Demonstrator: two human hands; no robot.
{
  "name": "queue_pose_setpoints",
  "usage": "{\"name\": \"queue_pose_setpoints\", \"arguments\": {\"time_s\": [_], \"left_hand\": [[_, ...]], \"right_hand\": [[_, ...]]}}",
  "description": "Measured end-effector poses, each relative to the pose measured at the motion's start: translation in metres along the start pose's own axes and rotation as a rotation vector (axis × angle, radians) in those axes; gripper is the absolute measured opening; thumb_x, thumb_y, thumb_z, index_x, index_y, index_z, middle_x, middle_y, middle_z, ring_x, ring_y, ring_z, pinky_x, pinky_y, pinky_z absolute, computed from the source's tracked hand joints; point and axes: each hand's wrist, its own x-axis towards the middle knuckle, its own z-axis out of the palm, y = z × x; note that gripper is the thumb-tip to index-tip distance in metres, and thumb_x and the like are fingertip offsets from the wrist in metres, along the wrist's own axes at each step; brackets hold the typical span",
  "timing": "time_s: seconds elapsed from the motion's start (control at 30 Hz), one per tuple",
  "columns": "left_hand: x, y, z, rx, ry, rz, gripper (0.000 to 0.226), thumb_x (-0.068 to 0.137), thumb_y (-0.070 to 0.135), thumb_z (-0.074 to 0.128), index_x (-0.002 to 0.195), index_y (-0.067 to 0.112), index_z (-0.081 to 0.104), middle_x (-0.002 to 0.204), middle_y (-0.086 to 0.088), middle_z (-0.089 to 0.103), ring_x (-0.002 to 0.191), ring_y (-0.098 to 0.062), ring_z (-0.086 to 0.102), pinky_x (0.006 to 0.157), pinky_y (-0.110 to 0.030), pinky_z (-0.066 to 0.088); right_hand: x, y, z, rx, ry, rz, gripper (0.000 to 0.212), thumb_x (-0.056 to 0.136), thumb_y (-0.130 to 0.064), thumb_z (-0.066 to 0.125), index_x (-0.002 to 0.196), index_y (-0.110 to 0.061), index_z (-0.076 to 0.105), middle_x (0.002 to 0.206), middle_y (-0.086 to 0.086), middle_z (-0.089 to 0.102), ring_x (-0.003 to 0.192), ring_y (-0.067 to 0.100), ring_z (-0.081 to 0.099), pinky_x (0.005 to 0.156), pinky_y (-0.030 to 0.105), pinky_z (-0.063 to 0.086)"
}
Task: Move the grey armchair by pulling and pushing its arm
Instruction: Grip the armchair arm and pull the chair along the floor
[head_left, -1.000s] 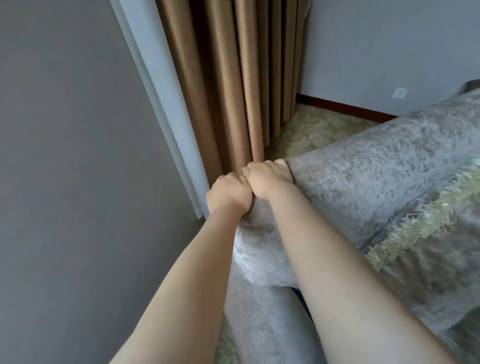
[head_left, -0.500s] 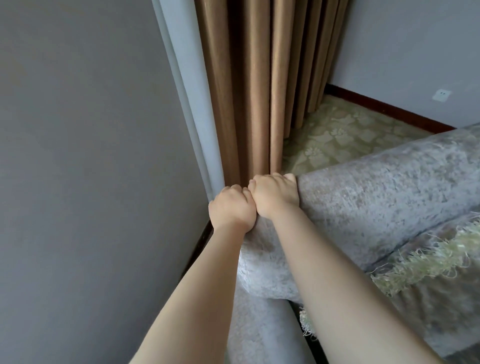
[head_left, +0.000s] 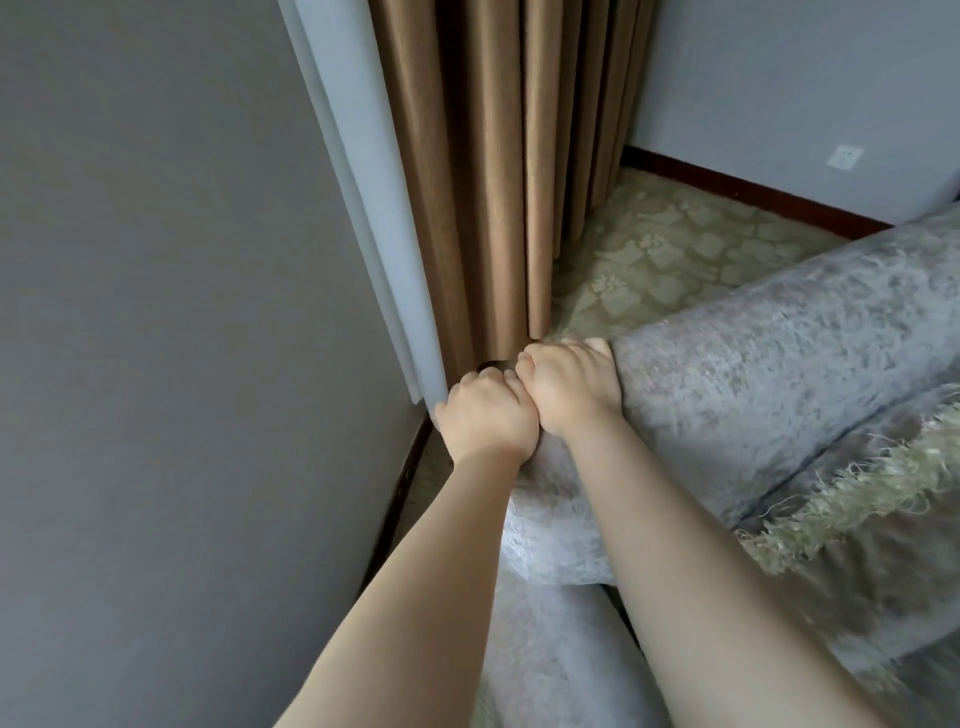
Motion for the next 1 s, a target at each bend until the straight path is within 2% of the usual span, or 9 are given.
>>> {"name": "queue_pose_setpoints", "arguments": {"time_s": [0.13,0.4,0.5,0.63,0.77,0.9,1.0], "left_hand": [[0.005,-0.003,0.006,0.054,0.019,0.043,0.039,0.095,0.031,0.029,0.084,0.011,0.060,0.090,-0.007,0.063,0.085,-0.029,0.056,0.073,-0.037,0.031],[0.010,-0.003,0.007,0.049,0.039,0.063,0.039,0.096,0.032,0.029,0.085,0.012,0.061,0.091,-0.005,0.064,0.083,-0.028,0.057,0.071,-0.035,0.029],[0.010,-0.002,0.006,0.020,0.064,0.063,0.036,0.096,0.032,0.029,0.078,0.015,0.057,0.087,-0.003,0.063,0.076,-0.025,0.054,0.069,-0.034,0.027],[0.006,-0.002,0.002,-0.043,0.063,0.040,0.036,0.096,0.036,0.028,0.072,0.019,0.049,0.074,0.001,0.053,0.069,-0.020,0.044,0.070,-0.032,0.028],[-0.002,-0.003,-0.002,-0.075,0.031,0.038,0.039,0.097,0.036,0.025,0.075,0.017,0.050,0.068,0.003,0.046,0.071,-0.020,0.043,0.074,-0.034,0.027],[-0.012,-0.002,-0.009,-0.089,0.000,0.018,0.037,0.096,0.034,0.023,0.075,0.017,0.049,0.069,0.003,0.047,0.075,-0.022,0.046,0.088,-0.040,0.030],[-0.021,-0.004,-0.012,-0.096,0.004,0.002,0.036,0.096,0.033,0.023,0.079,0.016,0.050,0.066,0.005,0.042,0.076,-0.022,0.045,0.094,-0.043,0.030]], "right_hand": [[0.003,0.001,0.006,0.015,0.064,0.020,0.033,0.096,-0.031,0.034,0.065,-0.025,0.044,0.078,0.001,0.067,0.087,0.020,0.057,0.083,0.032,0.024],[0.009,0.001,0.008,0.008,0.067,0.015,0.035,0.096,-0.030,0.034,0.063,-0.023,0.046,0.076,0.002,0.066,0.084,0.023,0.057,0.083,0.034,0.028],[0.009,0.001,0.008,-0.005,0.070,0.000,0.040,0.096,-0.032,0.033,0.072,-0.020,0.062,0.080,0.003,0.068,0.086,0.024,0.057,0.083,0.034,0.029],[0.009,0.000,0.003,-0.048,0.016,-0.028,0.050,0.097,-0.038,0.027,0.078,-0.018,0.068,0.084,0.004,0.067,0.088,0.024,0.057,0.083,0.035,0.030],[0.000,-0.001,-0.003,-0.069,-0.045,-0.064,0.049,0.098,-0.036,0.023,0.090,-0.019,0.068,0.096,0.004,0.066,0.100,0.024,0.054,0.089,0.036,0.030],[-0.013,-0.003,-0.010,-0.116,-0.100,-0.117,0.041,0.099,-0.027,0.021,0.108,-0.022,0.061,0.110,0.002,0.061,0.109,0.025,0.050,0.093,0.036,0.030],[-0.023,-0.006,-0.013,-0.119,-0.085,-0.120,0.040,0.099,-0.027,0.020,0.111,-0.023,0.058,0.114,0.002,0.060,0.111,0.025,0.050,0.092,0.037,0.030]]}}
